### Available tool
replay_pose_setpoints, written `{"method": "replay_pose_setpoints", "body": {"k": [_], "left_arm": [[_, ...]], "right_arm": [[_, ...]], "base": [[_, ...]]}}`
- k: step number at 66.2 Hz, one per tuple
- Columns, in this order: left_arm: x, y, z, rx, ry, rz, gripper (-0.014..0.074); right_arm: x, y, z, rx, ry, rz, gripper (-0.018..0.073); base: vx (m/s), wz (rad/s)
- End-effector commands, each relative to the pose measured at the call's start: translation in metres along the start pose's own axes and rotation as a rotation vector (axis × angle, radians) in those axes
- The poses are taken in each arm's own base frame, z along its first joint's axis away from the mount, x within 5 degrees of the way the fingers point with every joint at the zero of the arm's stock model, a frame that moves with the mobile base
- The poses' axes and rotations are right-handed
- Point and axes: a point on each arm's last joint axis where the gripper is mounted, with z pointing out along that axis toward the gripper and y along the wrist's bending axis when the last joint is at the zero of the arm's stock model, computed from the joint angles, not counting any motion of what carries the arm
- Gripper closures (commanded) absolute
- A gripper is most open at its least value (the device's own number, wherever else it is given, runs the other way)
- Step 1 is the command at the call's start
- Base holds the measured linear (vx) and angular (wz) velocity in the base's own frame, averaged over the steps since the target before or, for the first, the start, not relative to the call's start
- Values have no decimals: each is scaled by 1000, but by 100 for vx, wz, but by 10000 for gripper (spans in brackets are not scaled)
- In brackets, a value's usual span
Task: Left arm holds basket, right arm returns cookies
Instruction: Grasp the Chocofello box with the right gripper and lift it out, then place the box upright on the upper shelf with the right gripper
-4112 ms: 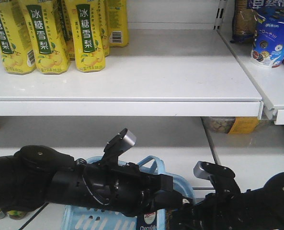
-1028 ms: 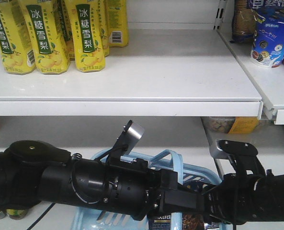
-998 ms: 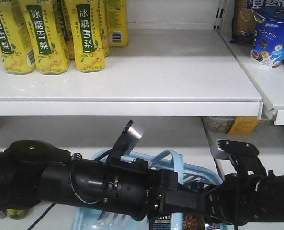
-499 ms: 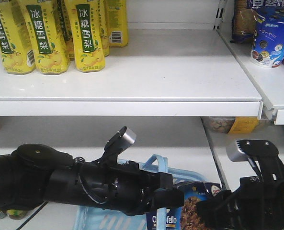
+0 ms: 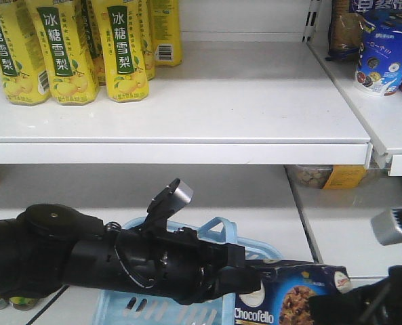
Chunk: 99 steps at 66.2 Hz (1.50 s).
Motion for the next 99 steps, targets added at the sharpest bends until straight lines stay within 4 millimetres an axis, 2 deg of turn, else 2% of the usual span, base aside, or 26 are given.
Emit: {"method": "replay_pose_setpoints", "body": {"k": [1,15,25,36,45,54,64,81,87,99], "left_arm": [[-5,-19,-9,74,-33,14,603],[-5,-19,-9,74,-33,14,603],[-5,-19,-9,74,-33,14,603],[-5,-19,-9,74,-33,14,603],[-5,-19,-9,74,-33,14,603],[-5,-20,-9,75,-32,14,603],[-5,-20,-9,75,-32,14,603],[-5,-20,-9,75,-32,14,603],[-5,-20,-9,75,-32,14,603],[-5,-20,-9,75,-32,14,603]], "right_arm": [[-4,3,-22,14,-115,16,407],[13,5,-66,49,-242,7,407],[17,16,-110,22,-398,-47,407],[1,29,-152,-2,-610,-100,407],[-23,34,-164,9,-799,-149,407],[-54,33,-149,88,-866,-214,407],[-91,28,-113,177,-828,-292,407],[-139,23,-57,231,-817,-375,407],[-155,21,-44,273,-778,-387,407],[-186,20,-30,301,-772,-303,407]], "base": [[0,0],[0,0],[0,0],[0,0],[0,0],[0,0],[0,0],[0,0],[0,0],[0,0]]}}
